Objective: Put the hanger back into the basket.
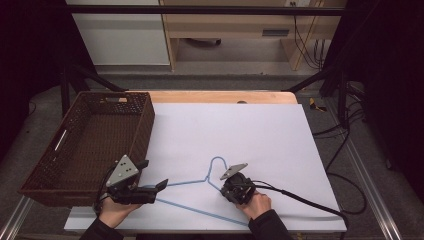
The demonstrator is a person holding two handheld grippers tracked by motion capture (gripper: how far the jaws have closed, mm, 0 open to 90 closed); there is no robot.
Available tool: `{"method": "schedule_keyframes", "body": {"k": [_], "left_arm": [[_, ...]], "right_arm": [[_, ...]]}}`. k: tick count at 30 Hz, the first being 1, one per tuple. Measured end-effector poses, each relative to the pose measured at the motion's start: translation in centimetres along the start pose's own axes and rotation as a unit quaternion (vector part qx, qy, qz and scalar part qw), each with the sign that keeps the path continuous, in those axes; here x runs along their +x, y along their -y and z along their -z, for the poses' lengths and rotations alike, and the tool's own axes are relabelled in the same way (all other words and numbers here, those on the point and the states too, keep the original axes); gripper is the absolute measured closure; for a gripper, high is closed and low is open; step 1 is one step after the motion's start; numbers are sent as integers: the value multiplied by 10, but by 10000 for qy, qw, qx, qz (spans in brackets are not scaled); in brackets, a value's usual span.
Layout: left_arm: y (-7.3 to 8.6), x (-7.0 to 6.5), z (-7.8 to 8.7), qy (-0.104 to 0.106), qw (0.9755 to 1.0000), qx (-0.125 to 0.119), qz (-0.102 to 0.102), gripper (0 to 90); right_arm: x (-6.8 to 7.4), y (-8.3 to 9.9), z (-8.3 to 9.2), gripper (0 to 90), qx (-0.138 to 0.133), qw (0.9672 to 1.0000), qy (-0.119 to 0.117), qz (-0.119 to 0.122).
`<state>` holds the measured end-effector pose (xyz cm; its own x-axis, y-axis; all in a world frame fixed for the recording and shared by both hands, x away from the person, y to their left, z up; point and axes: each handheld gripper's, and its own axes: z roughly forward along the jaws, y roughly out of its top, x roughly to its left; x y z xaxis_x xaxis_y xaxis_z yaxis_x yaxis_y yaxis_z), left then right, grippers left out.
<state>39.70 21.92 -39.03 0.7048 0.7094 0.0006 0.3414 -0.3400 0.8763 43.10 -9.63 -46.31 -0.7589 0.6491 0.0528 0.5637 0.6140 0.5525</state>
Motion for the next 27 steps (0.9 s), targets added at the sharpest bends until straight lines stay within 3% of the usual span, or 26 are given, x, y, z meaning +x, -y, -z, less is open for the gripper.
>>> {"method": "schedule_keyframes", "body": {"k": [14, 19, 22, 27], "left_arm": [[3, -11, -33, 235, 9979, 561, -228, 159], [2, -16, -55, 345, 9933, 1009, -438, 180], [0, -16, -61, 378, 9922, 1097, -465, 226], [-4, -14, -85, 470, 9856, 1513, -587, 293]], "right_arm": [[0, 0, 3, 871, -81, 9999, 101, 108], [0, 0, 7, 871, -176, 9996, 117, 189], [0, 0, 8, 871, -211, 9995, 121, 205], [1, 0, 9, 872, -222, 9995, 88, 194]]}}
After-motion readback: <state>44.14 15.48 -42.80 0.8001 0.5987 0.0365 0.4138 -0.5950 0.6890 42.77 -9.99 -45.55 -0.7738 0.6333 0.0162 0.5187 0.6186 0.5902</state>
